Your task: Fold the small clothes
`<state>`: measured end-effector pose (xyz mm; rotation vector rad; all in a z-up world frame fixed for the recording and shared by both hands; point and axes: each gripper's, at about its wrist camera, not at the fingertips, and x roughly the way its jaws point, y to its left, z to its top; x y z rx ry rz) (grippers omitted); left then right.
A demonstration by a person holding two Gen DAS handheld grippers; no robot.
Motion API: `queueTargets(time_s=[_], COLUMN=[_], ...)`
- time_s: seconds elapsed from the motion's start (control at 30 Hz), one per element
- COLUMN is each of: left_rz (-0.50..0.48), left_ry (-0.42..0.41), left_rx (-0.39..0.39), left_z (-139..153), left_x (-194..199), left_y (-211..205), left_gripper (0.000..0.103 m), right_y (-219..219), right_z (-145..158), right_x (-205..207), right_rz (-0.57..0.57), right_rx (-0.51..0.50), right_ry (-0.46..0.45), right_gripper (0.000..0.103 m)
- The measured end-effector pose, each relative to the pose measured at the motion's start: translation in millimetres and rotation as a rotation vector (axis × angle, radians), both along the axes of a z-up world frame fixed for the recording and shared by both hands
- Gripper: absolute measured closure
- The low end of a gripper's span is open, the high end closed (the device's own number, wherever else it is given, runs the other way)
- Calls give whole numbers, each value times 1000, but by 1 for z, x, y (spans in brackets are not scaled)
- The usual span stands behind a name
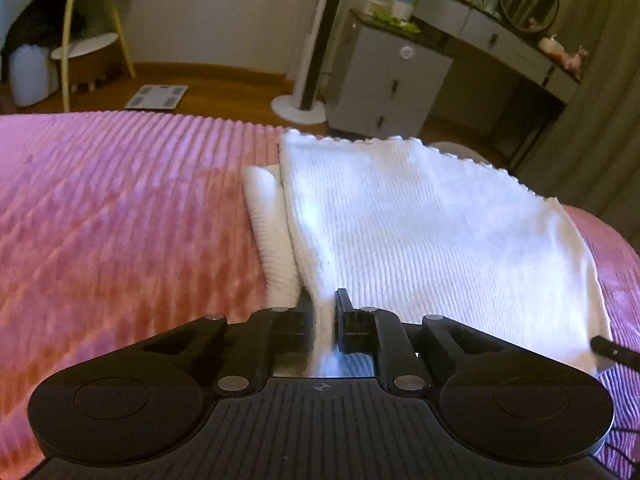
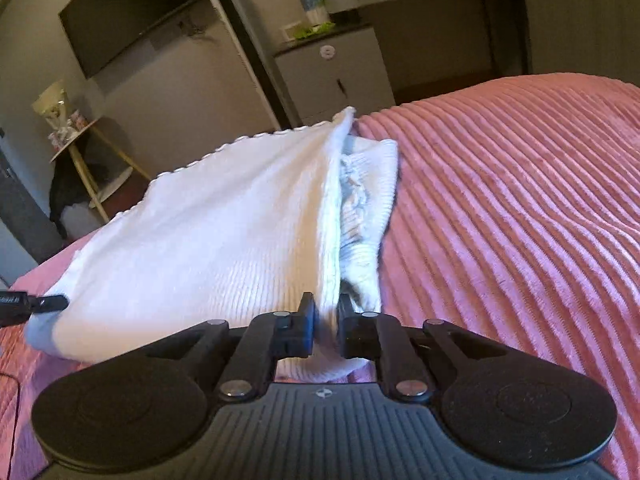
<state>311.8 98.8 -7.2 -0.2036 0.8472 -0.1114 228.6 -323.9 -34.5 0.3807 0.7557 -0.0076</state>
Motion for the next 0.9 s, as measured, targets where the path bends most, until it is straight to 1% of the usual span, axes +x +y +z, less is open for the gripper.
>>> queueTargets(time_s=[0.07,0.13,0.17,0.2,0.27,0.3,0.33,0.4,0.43,0.47,0.5,0.57,0.63,0.67,0.7,0.8,0.87,0.9], left_rz=[8,2,0,-5,-13,-17,-22,-23,-14,9,38,62,58,59,60,27,14,9], left_ry=[-22,-54,-62,-63,-43,-32,-37,-56,-53,-47,-45,-50,-65,-67,-72,-83,-74,-67], left_rx=[6,15,31,49,114,142,159,190,186,184,187,224,268,288,299,304,315,317], left_z=[7,12,12,10,-2,-10,-11,-6,-2,2,8,17,24,25,27,26,22,18], left_x=[-3,-11,-14,-15,-11,-10,-11,-12,-12,-12,-13,-12,-11,-9,-8,-4,2,5], left_y=[0,0,-1,-2,-6,-8,-11,-16,-16,-16,-16,-24,-38,-45,-53,-67,-72,-74], left_gripper=[93,93,93,93,92,91,90,86,84,78,79,79,75,71,67,66,66,69], right_y=[0,-2,-2,-3,-1,1,5,9,8,6,5,10,22,29,35,56,68,72], right_z=[9,19,20,18,3,-8,-14,-9,-3,2,9,23,33,37,40,36,30,26], right_x=[-3,-10,-12,-13,-7,-2,1,1,1,0,-2,-3,1,6,13,32,42,47], right_rz=[-8,-19,-30,-35,-29,-9,15,7,-8,-30,-47,-79,-79,-59,-28,76,124,143], right_rx=[-50,-76,-85,-96,-141,-173,-204,-257,-259,-250,-243,-287,-346,-363,-359,-330,-346,-347], right_ry=[-34,-93,-105,-102,-50,-11,3,-4,-5,-15,-37,-94,-152,-165,-169,-155,-134,-120], right_gripper=[95,95,95,95,94,92,87,77,74,72,70,70,70,70,70,71,76,82])
